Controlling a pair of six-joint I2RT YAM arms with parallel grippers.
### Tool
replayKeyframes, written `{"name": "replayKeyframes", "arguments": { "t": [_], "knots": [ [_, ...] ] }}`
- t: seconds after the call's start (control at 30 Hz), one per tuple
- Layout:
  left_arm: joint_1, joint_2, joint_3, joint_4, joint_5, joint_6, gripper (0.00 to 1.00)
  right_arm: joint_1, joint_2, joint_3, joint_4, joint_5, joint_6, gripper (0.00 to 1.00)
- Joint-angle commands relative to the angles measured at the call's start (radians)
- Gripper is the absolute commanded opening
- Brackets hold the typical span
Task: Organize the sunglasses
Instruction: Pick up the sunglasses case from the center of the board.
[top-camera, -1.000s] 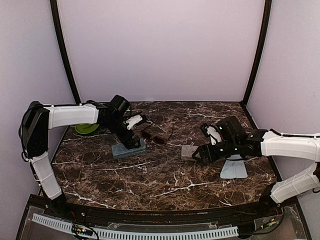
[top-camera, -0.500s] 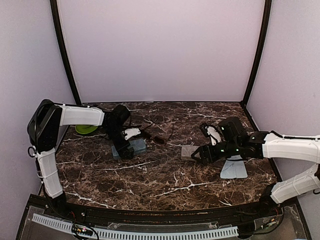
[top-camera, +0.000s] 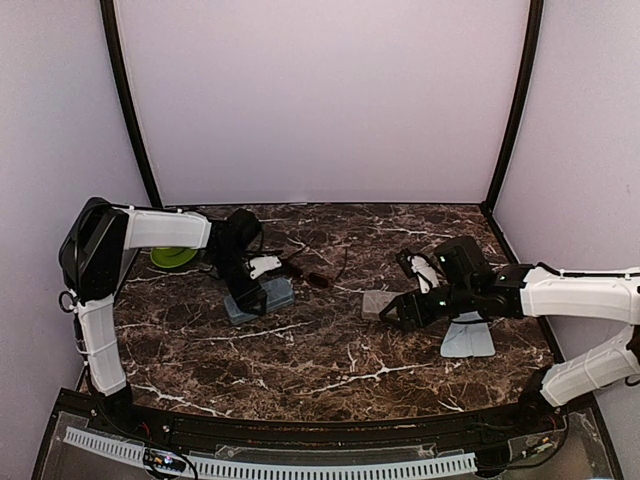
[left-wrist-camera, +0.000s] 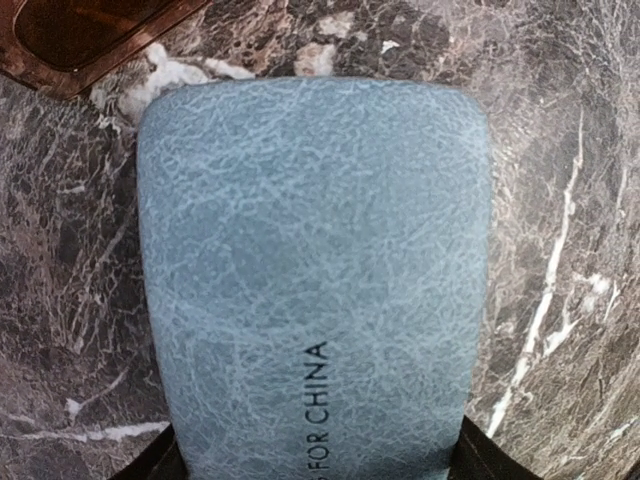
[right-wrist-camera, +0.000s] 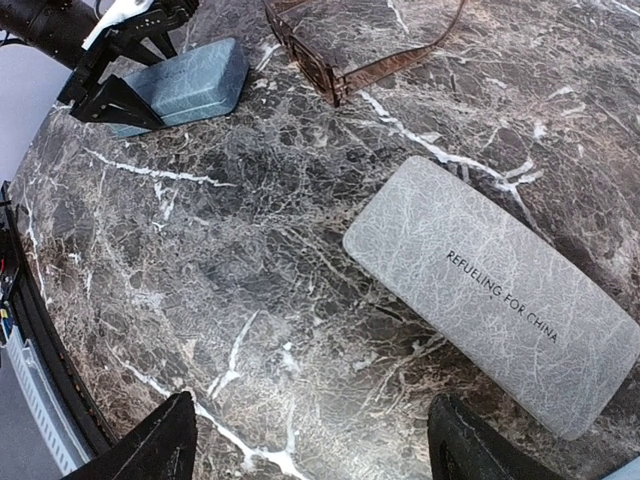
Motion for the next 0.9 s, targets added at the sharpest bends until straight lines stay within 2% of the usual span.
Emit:
{"name": "replayKeyframes", "arguments": {
  "t": [0.0, 0.17, 0.27, 0.37, 0.47, 0.53, 0.67, 0.87],
  "knots": [
    [-0.02, -0.123, -0.02, -0.013, 0.077, -0.07, 0.45, 0.002, 0.015, -0.004, 0.108, -0.076, 0.019, 0.8],
    [-0.074, -0.252, -0.135, 0.1, 0.147, -0.167, 0.37, 0.053, 0.087, 0.048, 0.164, -0.103, 0.015, 0.82],
    [-0.132, -0.304, -0.199, 0.19, 0.233, -0.258, 0.32, 0.107, 0.145, 0.109, 0.14, -0.073, -0.018, 0.85],
    [-0.178, -0.342, -0.265, 0.309, 0.334, -0.343, 0.27, 0.131, 0.166, 0.103, 0.224, -0.131, -0.023, 0.91],
    [-0.201, -0.366, -0.322, 0.442, 0.456, -0.426, 0.14, 0.144, 0.179, 0.094, 0.287, -0.227, -0.042, 0.97],
    [-0.212, -0.376, -0.355, 0.518, 0.518, -0.471, 0.08, 0.167, 0.189, 0.115, 0.262, -0.252, -0.083, 0.98],
    [-0.243, -0.393, -0.385, 0.615, 0.583, -0.514, 0.06, 0.187, 0.185, 0.122, 0.255, -0.262, -0.125, 1.0],
    [-0.267, -0.402, -0.404, 0.723, 0.636, -0.598, 0.05, 0.187, 0.174, 0.103, 0.351, -0.325, -0.12, 1.0]
  ]
}}
